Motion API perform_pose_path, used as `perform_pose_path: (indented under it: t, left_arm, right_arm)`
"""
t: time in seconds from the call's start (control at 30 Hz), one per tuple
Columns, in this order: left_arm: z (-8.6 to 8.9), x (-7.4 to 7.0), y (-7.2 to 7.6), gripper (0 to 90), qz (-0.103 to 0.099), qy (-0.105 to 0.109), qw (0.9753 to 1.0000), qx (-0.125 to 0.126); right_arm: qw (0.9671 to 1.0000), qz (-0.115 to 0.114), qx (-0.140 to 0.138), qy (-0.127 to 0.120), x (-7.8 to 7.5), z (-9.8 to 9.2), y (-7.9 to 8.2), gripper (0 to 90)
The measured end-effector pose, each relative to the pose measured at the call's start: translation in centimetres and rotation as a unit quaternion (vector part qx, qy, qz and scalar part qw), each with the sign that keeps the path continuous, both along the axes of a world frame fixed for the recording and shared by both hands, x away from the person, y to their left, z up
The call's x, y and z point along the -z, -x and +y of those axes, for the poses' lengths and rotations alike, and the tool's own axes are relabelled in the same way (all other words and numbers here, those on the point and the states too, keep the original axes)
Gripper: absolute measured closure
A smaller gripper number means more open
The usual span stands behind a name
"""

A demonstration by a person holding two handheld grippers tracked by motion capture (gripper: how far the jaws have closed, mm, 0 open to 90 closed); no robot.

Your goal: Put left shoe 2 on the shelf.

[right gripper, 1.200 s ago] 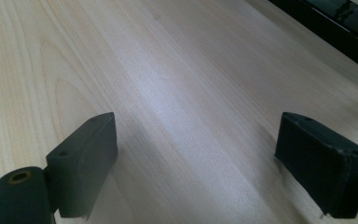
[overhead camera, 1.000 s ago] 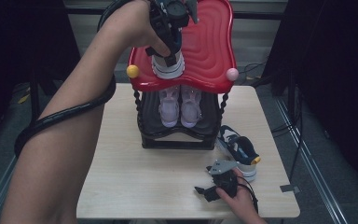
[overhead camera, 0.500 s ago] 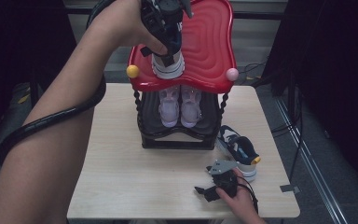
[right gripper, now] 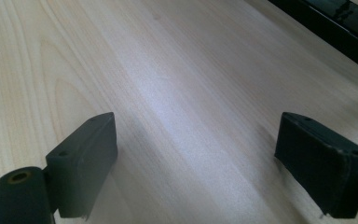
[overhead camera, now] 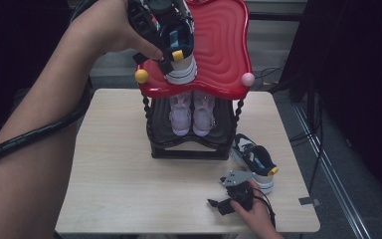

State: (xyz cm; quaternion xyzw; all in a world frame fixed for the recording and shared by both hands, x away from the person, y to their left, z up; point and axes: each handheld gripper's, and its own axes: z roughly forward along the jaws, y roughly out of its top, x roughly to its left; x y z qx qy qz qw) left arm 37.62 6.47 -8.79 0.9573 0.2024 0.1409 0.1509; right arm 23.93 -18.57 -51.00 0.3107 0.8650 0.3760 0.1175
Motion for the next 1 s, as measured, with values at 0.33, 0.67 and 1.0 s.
perform_pose_path:
  t: [0.33,0.67,1.0]
  left_arm:
    - [2.3,1.4,0.4,24.7,0.027,0.006,0.9994,-0.02]
    - [4.9,2.6,1.2,24.7,0.037,0.016,0.9986,-0.035]
    - [6.6,4.0,2.0,24.7,0.05,0.017,0.9977,-0.043]
  right_arm:
    - [1.0,0.0,0.0,0.0,0.0,0.0,0.0,12.2]
    - [1.0,0.0,0.0,0.0,0.0,0.0,0.0,12.2]
    - [1.0,0.0,0.0,0.0,0.0,0.0,0.0,12.2]
